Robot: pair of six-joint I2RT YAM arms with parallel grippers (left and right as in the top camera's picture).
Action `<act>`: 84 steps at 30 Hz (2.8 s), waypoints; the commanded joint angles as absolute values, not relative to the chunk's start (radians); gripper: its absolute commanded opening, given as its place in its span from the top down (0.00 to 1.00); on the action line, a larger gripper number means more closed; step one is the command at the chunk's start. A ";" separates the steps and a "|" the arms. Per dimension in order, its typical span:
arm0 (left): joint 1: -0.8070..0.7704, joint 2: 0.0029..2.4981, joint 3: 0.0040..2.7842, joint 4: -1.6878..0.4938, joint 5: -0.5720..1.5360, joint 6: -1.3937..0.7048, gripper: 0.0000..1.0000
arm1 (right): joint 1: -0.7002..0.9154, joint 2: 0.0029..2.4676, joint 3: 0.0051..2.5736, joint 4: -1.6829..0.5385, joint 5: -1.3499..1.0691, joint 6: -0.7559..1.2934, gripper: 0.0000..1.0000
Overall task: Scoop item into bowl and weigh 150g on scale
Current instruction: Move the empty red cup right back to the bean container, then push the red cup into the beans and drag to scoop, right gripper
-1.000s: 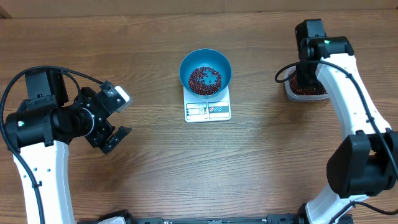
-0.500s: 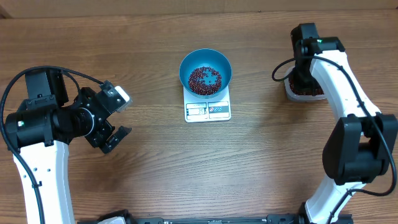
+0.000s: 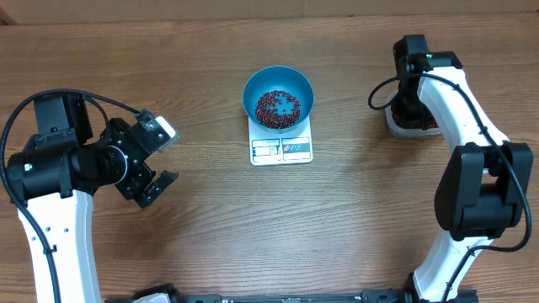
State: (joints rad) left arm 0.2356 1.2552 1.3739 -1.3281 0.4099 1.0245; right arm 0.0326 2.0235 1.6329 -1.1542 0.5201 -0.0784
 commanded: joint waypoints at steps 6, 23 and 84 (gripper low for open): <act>0.236 1.257 1.376 -1.330 0.403 1.059 0.00 | -0.023 2.029 1.641 -1.164 0.344 -0.167 0.96; 0.236 1.257 1.376 -1.330 0.403 1.059 0.00 | -0.079 2.027 1.691 -1.234 0.131 -0.192 0.96; 0.236 1.257 1.376 -1.330 0.403 1.059 0.00 | -0.493 2.093 1.488 -1.178 -0.874 -0.297 0.96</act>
State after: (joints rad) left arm 0.2356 1.2552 1.3739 -1.3281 0.4099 1.0245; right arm -0.4976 2.0853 1.5013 -1.1782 -0.8505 -0.2890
